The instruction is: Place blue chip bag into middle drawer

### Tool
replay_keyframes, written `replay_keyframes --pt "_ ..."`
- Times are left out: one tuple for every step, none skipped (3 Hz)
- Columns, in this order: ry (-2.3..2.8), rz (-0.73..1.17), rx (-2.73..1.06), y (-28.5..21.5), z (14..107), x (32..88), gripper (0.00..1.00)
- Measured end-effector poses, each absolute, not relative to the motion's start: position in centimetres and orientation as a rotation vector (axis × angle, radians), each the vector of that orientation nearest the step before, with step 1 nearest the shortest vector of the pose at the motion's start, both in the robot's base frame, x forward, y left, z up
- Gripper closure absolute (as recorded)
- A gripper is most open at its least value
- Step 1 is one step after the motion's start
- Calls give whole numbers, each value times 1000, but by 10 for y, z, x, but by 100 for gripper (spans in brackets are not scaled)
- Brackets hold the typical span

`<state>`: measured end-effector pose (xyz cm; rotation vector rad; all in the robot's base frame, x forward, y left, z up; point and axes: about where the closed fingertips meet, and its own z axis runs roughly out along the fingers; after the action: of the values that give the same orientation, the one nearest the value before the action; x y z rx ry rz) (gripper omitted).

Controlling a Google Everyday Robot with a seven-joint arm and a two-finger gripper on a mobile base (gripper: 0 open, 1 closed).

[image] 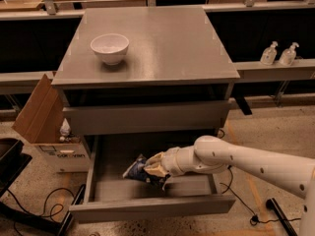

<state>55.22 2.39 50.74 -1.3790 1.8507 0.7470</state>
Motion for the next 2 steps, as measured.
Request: replay_keyframes --pt "1849 751 -1381 26 507 551 4" --pt "1849 752 -1382 27 507 551 0"
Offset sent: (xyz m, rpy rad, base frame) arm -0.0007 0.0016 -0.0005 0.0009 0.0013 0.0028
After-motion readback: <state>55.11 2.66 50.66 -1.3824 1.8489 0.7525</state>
